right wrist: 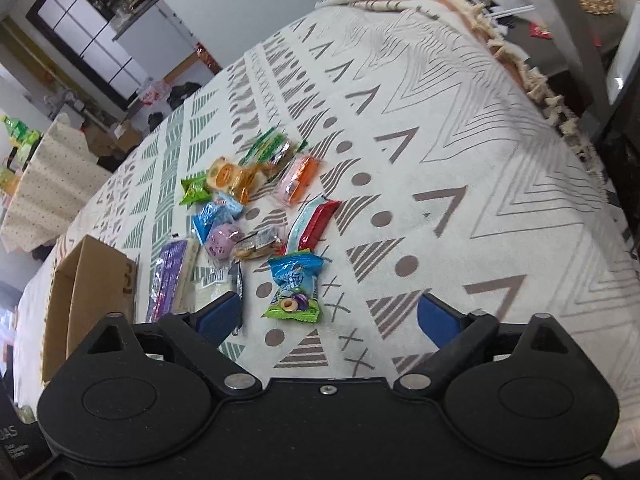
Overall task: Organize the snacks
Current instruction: 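Grasp the green wrapped candy with the left gripper while the right grasps the blue-green bag, then carry both snacks over the cardboard box and open both grippers to drop them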
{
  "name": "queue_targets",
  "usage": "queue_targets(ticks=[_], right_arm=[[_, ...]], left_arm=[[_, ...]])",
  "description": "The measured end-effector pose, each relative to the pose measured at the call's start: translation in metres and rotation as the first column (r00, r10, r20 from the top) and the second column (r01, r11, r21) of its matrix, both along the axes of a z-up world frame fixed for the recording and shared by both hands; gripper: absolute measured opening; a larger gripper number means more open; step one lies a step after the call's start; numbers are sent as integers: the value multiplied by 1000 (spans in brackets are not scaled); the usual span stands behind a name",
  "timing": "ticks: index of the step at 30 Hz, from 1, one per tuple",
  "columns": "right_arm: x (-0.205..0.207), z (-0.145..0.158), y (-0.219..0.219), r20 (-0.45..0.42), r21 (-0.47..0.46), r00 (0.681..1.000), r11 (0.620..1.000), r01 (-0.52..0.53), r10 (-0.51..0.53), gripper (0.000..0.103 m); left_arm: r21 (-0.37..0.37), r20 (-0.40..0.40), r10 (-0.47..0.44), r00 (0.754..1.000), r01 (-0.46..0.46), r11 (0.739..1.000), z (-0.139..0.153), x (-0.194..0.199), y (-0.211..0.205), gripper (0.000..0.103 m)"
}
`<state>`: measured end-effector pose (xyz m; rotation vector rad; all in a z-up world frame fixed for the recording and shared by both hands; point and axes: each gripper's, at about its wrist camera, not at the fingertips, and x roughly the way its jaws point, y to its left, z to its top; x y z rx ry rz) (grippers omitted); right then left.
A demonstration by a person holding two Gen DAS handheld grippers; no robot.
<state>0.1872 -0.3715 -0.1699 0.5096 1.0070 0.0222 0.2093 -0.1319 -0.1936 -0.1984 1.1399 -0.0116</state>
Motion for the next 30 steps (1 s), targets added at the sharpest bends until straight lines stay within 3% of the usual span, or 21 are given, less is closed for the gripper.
queue_targets(ticks=[6, 11, 20, 22, 24, 26, 30], right_arm=[[16, -12, 9, -31, -35, 999, 999, -30, 29, 86], [33, -25, 14, -72, 29, 997, 999, -37, 39, 77], [55, -27, 35, -53, -57, 997, 997, -53, 50, 73], [59, -30, 39, -62, -64, 997, 996, -56, 52, 65], [61, -34, 40, -85, -50, 995, 997, -54, 49, 43], [60, -39, 42, -109, -30, 992, 998, -61, 58, 28], [50, -29, 47, -57, -23, 995, 996, -81, 80, 25]], left_arm=[[5, -33, 49, 998, -48, 999, -18, 8, -1, 34], [6, -10, 73, 997, -73, 997, -14, 8, 2, 30], [14, 47, 103, 994, -104, 994, 3, 7, 13, 30], [14, 65, 113, 991, -115, 993, 9, 6, 18, 30], [20, 75, 122, 990, -124, 992, 14, 6, 22, 30], [24, 84, 124, 989, -126, 992, 19, 5, 24, 30], [33, 118, 123, 985, -128, 991, 31, 3, 23, 30]])
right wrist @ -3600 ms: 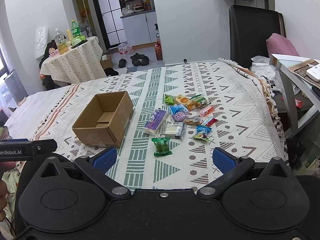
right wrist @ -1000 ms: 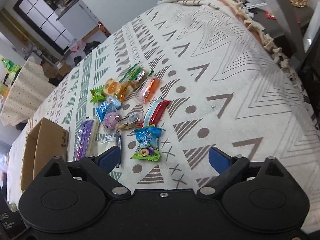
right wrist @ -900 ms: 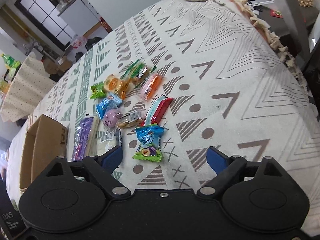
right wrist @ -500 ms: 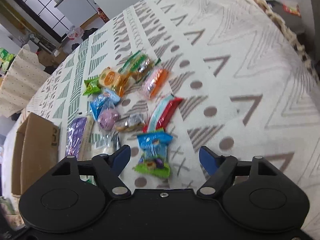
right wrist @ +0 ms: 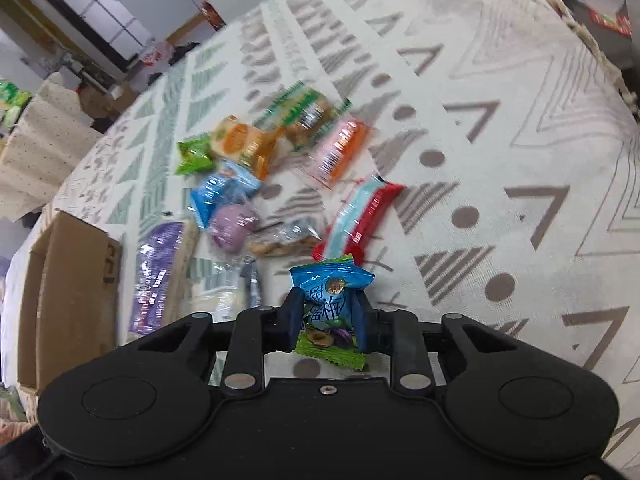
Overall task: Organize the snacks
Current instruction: 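Carry both snacks over the cardboard box and open both grippers to drop them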
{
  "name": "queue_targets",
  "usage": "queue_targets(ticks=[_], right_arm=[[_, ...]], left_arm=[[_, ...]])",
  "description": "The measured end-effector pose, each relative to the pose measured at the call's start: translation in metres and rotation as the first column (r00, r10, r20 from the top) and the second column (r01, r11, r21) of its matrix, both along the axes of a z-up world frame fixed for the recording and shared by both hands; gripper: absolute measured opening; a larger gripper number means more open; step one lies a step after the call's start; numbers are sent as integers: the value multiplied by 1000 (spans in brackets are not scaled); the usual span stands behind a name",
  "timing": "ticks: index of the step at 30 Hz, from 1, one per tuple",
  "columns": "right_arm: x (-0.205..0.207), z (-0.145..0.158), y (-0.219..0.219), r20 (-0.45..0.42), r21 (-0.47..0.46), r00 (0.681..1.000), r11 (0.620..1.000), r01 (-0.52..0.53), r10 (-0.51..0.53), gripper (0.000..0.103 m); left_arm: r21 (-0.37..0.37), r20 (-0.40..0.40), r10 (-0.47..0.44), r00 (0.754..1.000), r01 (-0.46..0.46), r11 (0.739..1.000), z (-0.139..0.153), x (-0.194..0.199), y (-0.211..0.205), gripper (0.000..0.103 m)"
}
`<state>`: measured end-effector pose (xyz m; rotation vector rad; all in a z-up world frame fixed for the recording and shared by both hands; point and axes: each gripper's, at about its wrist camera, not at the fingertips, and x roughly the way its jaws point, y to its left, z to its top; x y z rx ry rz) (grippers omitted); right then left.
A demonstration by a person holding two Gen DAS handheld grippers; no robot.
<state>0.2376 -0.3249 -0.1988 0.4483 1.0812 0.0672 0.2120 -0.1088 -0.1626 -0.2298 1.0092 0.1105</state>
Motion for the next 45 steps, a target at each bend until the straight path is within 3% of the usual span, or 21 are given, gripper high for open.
queue_targets(ticks=[9, 14, 26, 45], right_arm=[[-13, 32, 8, 123, 99, 992, 994, -35, 23, 25], [-18, 53, 22, 236, 149, 971, 985, -87, 50, 25], [-23, 79, 61, 392, 185, 913, 962, -201, 116, 25], [-21, 88, 122, 455, 184, 860, 921, -343, 229, 25]], left_arm=[[19, 75, 36, 996, -38, 999, 33, -14, 10, 30], [31, 130, 63, 989, -67, 997, 56, -21, 23, 30], [41, 215, 156, 964, -169, 985, 95, -38, 65, 30], [19, 212, 279, 937, -289, 957, 96, -42, 137, 30]])
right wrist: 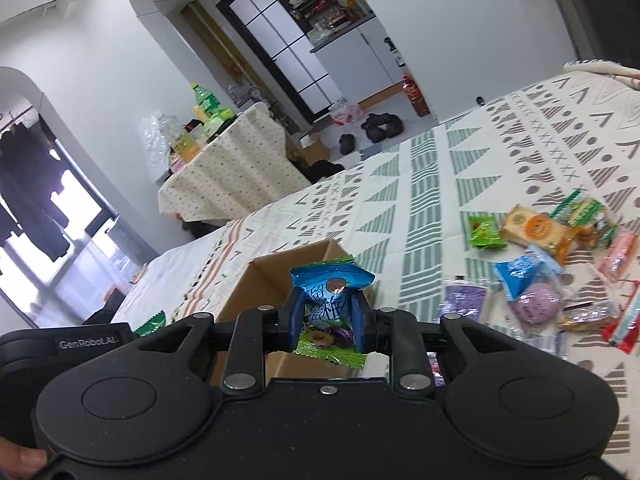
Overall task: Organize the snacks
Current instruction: 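Carry both snacks over the cardboard box and open both grippers to drop them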
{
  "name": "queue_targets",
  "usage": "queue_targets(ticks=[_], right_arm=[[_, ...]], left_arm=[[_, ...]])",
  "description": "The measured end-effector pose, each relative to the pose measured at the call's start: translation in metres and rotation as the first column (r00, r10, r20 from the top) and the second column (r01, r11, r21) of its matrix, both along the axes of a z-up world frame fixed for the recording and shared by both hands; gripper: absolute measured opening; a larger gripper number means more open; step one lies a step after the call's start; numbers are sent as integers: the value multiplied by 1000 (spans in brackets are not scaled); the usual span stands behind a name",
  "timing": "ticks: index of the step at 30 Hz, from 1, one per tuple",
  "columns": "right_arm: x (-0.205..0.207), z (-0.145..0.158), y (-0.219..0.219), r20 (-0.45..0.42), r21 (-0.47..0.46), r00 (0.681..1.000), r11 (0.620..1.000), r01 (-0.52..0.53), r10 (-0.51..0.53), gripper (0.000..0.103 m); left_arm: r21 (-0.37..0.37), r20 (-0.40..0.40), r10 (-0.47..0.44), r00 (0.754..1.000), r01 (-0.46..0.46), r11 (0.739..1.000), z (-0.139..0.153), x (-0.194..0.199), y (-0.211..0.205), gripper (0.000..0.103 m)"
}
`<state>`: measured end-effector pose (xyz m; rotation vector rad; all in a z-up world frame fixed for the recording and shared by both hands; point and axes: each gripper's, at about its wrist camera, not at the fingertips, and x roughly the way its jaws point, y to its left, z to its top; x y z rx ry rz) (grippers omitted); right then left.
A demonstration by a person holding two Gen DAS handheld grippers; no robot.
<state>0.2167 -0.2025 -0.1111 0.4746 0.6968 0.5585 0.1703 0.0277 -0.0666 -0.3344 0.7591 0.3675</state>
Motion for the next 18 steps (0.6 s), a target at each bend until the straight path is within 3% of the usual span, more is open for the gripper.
queue_targets(ticks=[18], right_arm=[[9, -7, 60, 16, 14, 989, 989, -146, 146, 25]], left_arm=[[-54, -73, 54, 996, -58, 997, -31, 21, 46, 34]])
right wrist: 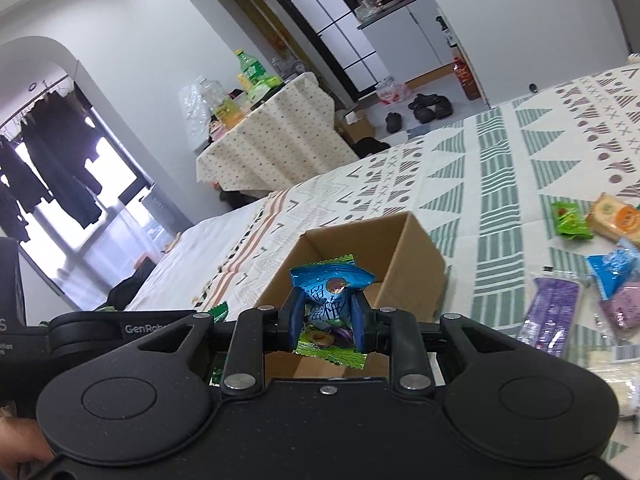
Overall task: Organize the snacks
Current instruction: 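Carry both snacks over the cardboard box and open both grippers to drop them, then grasp the white pastry pack with the left gripper while the right grasps the red-blue stick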
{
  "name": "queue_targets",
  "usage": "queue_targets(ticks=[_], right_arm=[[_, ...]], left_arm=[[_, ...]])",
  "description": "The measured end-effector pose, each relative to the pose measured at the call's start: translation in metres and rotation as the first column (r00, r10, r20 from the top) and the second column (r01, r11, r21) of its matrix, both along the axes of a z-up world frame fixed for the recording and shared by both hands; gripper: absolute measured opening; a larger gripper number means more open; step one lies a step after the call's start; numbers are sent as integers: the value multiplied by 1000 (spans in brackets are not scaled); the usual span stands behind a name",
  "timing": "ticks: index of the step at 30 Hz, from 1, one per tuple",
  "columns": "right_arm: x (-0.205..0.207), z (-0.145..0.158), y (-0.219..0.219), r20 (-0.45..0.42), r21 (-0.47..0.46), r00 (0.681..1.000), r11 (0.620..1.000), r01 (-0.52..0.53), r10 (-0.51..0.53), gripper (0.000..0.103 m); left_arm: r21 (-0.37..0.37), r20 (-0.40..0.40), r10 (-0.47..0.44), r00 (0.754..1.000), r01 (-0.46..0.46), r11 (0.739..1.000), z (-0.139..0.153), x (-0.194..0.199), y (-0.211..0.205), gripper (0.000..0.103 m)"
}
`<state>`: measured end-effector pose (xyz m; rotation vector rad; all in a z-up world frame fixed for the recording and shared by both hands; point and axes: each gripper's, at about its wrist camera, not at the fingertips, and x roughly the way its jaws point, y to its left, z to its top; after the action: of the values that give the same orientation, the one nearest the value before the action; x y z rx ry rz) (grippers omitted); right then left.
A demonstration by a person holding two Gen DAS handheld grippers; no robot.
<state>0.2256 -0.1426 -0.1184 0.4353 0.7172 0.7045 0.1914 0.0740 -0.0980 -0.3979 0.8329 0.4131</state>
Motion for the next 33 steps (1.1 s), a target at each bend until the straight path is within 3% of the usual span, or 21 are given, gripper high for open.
queue_targets(ticks=[11, 13, 16, 22, 33], right_arm=[[-3, -1, 10, -4, -1, 999, 999, -39, 39, 26], [-3, 0, 14, -11, -3, 998, 998, -57, 57, 34], [-7, 1, 13, -8, -26, 999, 998, -50, 50, 55], [-10, 13, -7, -25, -20, 1000, 1000, 3, -4, 57], [-17, 33, -67, -66, -67, 989, 989, 131, -136, 86]], left_arm=[[0, -10, 69, 998, -69, 998, 10, -10, 17, 60], [4, -9, 76, 997, -76, 997, 14, -13, 17, 64], [25, -6, 91, 996, -91, 996, 21, -17, 15, 78], [75, 12, 84, 996, -85, 994, 36, -26, 3, 88], [70, 92, 31, 995, -37, 997, 64, -41, -29, 103]])
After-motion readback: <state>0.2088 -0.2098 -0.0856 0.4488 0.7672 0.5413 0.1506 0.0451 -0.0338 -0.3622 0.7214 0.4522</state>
